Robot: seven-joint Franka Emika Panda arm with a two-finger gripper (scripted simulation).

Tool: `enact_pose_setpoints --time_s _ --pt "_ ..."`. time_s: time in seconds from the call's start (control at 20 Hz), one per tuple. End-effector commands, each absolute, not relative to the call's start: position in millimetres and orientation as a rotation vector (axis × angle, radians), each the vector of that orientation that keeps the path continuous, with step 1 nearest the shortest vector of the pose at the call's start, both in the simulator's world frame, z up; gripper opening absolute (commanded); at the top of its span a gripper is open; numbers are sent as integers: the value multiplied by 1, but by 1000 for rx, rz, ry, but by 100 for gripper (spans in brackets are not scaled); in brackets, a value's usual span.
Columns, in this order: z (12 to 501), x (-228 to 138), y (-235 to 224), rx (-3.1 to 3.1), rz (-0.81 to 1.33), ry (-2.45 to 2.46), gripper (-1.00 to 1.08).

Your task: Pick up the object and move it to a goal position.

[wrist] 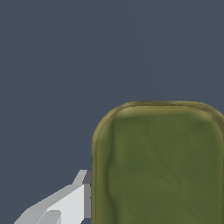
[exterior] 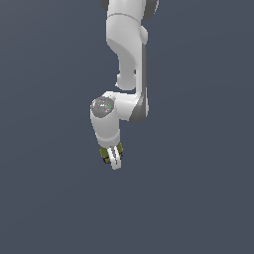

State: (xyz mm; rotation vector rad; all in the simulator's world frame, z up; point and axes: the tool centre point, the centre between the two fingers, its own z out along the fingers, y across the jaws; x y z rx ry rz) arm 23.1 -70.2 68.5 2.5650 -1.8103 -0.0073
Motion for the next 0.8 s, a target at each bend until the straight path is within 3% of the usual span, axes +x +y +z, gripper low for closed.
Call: enact_pose_setpoints --time_s 0.0,0.75 --pt "76 15 -73 2567 -1 -1812 -100" --pt "130 -81 -102 2569 -4 -1813 -100"
